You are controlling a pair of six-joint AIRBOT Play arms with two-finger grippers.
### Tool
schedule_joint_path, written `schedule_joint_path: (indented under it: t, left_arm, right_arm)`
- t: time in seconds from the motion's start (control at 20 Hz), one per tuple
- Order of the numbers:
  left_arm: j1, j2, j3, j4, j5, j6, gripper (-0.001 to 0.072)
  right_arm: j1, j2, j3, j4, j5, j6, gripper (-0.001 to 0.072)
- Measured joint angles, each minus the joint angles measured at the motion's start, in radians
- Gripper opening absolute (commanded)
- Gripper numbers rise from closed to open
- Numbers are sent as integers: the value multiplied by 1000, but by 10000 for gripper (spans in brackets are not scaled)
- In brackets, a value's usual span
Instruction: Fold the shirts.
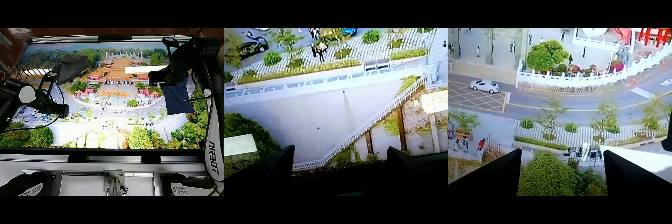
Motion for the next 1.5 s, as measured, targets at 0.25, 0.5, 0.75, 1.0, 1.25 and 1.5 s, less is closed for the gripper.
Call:
schedule_joint_path:
  t: [0.25,0.5,0.75,1.0,1.25,1.5]
  left_arm:
    - [0,0,0,0,0,0,668]
    - [0,0,0,0,0,0,668]
    - [0,0,0,0,0,0,668]
    - [0,-1,0,0,4,0,668]
    - [-2,-28,0,-4,69,0,668]
    - [-2,-68,-1,-50,71,-3,668]
  right_arm:
    - [0,0,0,0,0,0,631]
    - [0,0,0,0,0,0,631]
    - [0,0,0,0,0,0,631]
    - [0,0,0,1,58,4,631]
    - [0,0,0,3,122,8,631]
    - [0,0,0,3,143,8,631]
